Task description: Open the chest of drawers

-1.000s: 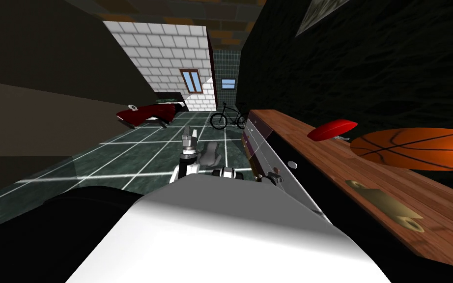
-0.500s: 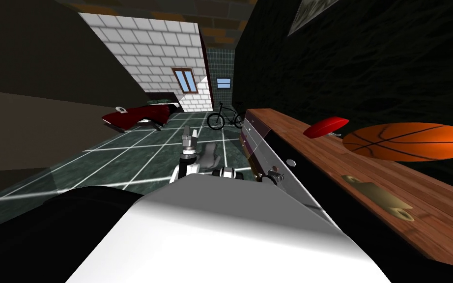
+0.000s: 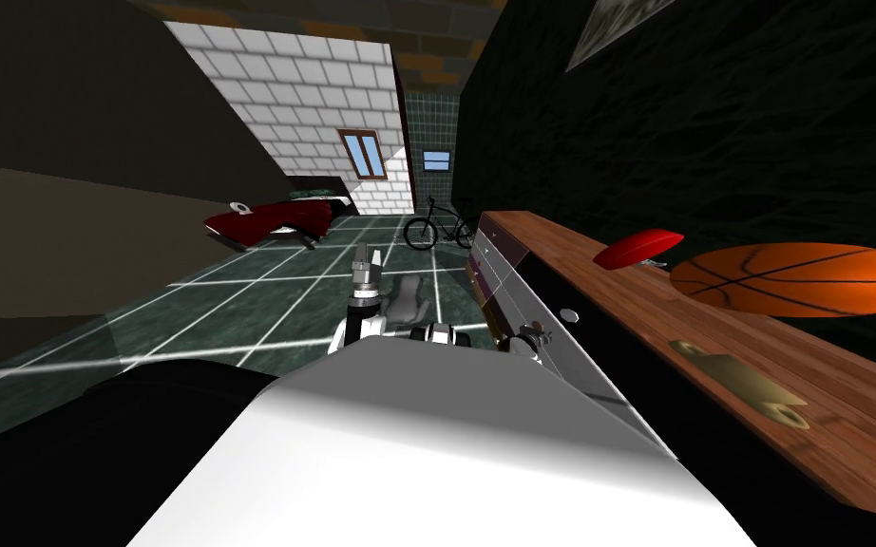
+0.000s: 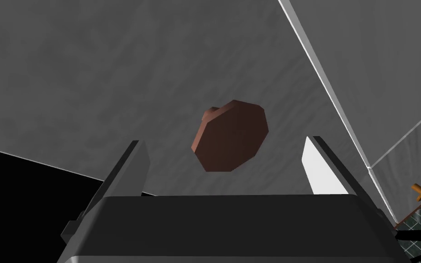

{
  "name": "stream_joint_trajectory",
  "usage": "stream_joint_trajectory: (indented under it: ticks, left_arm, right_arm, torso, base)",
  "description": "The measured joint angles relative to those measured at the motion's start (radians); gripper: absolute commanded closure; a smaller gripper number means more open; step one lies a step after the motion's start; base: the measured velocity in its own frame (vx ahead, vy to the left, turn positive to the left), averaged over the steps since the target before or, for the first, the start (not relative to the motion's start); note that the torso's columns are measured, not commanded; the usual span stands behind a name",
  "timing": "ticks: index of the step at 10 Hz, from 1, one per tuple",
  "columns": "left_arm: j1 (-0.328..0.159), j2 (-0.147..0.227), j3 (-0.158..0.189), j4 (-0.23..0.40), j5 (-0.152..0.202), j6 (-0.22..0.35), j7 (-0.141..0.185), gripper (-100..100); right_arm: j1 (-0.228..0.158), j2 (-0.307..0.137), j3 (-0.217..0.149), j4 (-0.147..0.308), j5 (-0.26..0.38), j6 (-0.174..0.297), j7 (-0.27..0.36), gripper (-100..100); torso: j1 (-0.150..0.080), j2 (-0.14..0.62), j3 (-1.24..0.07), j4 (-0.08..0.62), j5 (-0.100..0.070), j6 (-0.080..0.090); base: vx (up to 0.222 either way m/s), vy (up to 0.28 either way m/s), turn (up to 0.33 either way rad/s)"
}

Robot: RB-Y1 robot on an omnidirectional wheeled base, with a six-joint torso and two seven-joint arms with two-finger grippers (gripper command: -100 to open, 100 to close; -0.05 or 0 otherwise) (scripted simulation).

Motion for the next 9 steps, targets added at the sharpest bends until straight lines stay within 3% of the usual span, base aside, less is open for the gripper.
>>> stream_joint_trajectory:
  ticks: [8,9]
  left_arm:
    - [0.000,0.000,0.000,0.000,0.000,0.000,0.000,0]
    - [0.000,0.000,0.000,0.000,0.000,0.000,0.000,0]
  right_arm:
    - [-0.165,0.048,-0.062,0.183,-0.045,0.075,0.022,-100]
    - [-0.167,0.049,-0.063,0.186,-0.045,0.076,0.022,100]
  torso:
    - [0.004,-0.001,0.000,0.000,0.001,0.001]
    - [0.005,-0.003,-0.002,-0.001,0.002,0.002]
  base:
    - [-0.103,-0.060,0.152]
    - [0.053,0.037,-0.289]
